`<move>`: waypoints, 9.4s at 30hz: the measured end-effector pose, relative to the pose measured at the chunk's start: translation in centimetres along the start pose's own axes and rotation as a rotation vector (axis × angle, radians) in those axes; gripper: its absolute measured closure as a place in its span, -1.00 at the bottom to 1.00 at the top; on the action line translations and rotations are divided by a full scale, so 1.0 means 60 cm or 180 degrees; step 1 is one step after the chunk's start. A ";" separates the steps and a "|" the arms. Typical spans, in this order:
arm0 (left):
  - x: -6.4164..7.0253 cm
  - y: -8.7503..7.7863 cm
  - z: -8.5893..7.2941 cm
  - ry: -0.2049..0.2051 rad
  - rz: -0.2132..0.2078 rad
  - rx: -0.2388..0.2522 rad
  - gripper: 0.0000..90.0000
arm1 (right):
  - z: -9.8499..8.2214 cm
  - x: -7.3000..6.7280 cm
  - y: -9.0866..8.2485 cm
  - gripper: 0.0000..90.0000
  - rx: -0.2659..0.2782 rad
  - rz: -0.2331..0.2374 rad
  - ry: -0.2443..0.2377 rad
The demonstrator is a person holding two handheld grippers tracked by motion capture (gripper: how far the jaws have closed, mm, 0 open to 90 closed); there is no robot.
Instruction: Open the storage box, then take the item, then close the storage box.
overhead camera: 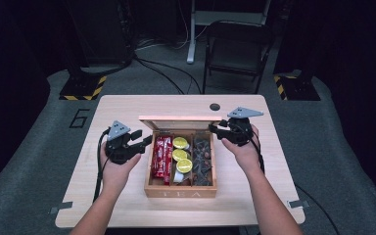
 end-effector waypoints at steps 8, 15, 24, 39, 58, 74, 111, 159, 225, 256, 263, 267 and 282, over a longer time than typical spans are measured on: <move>0.013 0.008 -0.018 -0.0054 -0.0065 -0.0013 0.16 | 0.000 -0.001 0.000 0.25 0.0005 -0.0003 0.0008; 0.030 0.023 -0.039 -0.0053 -0.0122 -0.0108 0.16 | 0.000 -0.001 0.000 0.25 0.0006 -0.0002 0.0013; 0.041 0.034 -0.048 -0.0145 -0.0180 -0.0118 0.13 | -0.001 0.000 0.000 0.25 0.0009 0.0003 0.0030; 0.064 0.066 -0.067 -0.0114 -0.0263 -0.0213 0.01 | 0.000 0.000 0.000 0.24 0.0026 0.0016 0.0033; 0.072 0.112 -0.118 -0.0114 -0.0116 -0.0592 0.06 | -0.003 -0.001 -0.001 0.23 0.0025 0.0040 -0.0009; 0.052 0.116 -0.125 -0.0037 0.0123 -0.0691 0.70 | -0.009 -0.003 -0.003 0.22 0.0011 0.0060 -0.0017; -0.055 -0.020 -0.137 -0.0235 0.0441 -0.0445 0.85 | -0.015 -0.007 -0.005 0.21 0.0035 -0.0016 0.0011; -0.118 0.022 -0.299 -0.0497 0.0568 -0.1217 0.85 | -0.047 -0.018 -0.014 0.19 0.0036 -0.0145 -0.0065; 0.027 -0.043 -0.020 0.0301 0.0002 -0.0113 0.19 | -0.060 -0.021 -0.015 0.17 0.0088 -0.0159 -0.0051; 0.024 -0.040 0.010 0.0281 0.0003 0.0019 0.22 | -0.056 -0.043 -0.047 0.11 0.0086 -0.0036 0.0035; 0.024 -0.038 0.010 0.0289 -0.0002 0.0001 0.21 | -0.053 -0.053 -0.061 0.11 0.0105 -0.0017 -0.0035; 0.024 -0.037 0.010 0.0287 -0.0004 -0.0014 0.20 | -0.051 -0.060 -0.074 0.12 0.0141 0.0056 -0.0034; 0.026 -0.037 0.005 0.0320 -0.0072 -0.0096 0.18 | -0.050 -0.076 -0.096 0.13 0.0069 0.0065 -0.0149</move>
Point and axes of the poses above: each handheld gripper's, and its own axes: y roughly forward along the jaws, z roughly out of its top, x roughly to its right, the point moved 9 cm from there along y, roughly forward along the jaws, and after that the axes turned 15 degrees about y, right-handed, at the moved point
